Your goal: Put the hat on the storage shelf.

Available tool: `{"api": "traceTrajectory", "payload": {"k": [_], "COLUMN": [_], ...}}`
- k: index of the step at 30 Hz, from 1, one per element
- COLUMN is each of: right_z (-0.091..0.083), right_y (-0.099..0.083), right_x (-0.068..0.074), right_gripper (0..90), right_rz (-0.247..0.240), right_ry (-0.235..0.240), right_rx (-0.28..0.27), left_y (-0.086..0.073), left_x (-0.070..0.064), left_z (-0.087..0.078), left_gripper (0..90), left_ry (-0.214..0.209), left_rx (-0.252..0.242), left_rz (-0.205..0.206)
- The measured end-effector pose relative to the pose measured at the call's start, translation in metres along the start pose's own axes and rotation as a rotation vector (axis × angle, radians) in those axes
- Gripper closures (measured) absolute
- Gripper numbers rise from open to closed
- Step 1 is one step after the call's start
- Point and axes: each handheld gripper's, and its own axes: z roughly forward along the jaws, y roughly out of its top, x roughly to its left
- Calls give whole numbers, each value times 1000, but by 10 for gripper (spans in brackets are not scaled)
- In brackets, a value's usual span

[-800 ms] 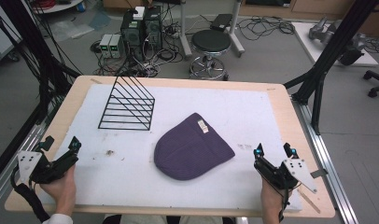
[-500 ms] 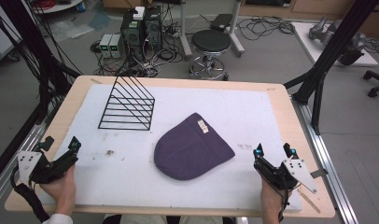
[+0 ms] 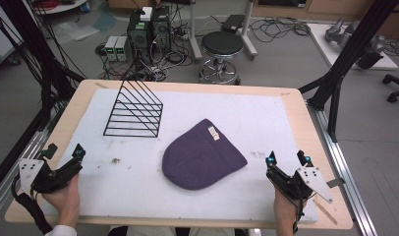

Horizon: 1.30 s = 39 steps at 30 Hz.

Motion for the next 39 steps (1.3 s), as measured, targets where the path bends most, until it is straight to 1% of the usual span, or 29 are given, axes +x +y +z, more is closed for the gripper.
{"api": "traceTrajectory", "payload": {"k": [5,6,12,18,19,21,23,24,26,27,29,30,31,33,35,36,37,38,39], "right_z": [0,0,1,3,3,3,3,4,4,5,6,8,8,9,10,10,11,11,12], "right_y": [1,3,7,10,10,13,14,15,16,18,18,20,20,21,22,22,23,23,24], "right_x": [4,7,19,30,30,34,36,39,41,44,46,50,51,54,57,57,61,61,65], "right_gripper": [112,112,112,112,112,112,112,112,112,112,112,112,112,112,112,112,112,112,112], "right_rz": [-16,-21,-59,-75,-75,-85,-90,-94,-99,-101,-105,-131,-147,-154,-161,-161,-166,-166,-172], "right_ry": [14,27,65,107,107,129,135,151,158,176,184,203,207,229,248,248,262,262,275], "right_rx": [0,0,-7,-4,-4,2,1,3,2,9,11,25,25,31,36,36,39,39,48], "left_y": [0,0,0,-1,-1,-1,-1,-1,-1,-1,-2,-2,-2,-2,-2,-2,-2,-2,-2], "left_x": [0,0,-1,-1,-1,-1,-1,-1,-1,-2,-2,-2,-3,-2,-2,-2,-2,-2,-2], "left_z": [0,0,1,1,1,1,2,2,2,2,3,3,3,4,4,4,4,4,4], "left_gripper": [167,168,168,167,167,167,167,167,168,168,168,168,168,167,167,167,167,167,167], "left_ry": [0,0,-4,-8,-9,-8,-10,-13,-16,-21,-24,-26,-29,-31,-33,-33,-33,-33,-33], "left_rx": [1,0,3,7,8,8,8,10,10,9,12,14,14,19,23,24,24,24,24], "left_rz": [-1,-1,1,0,-1,-2,-3,-3,-4,-2,-2,-2,-4,0,-6,-6,-7,-6,-6]}}
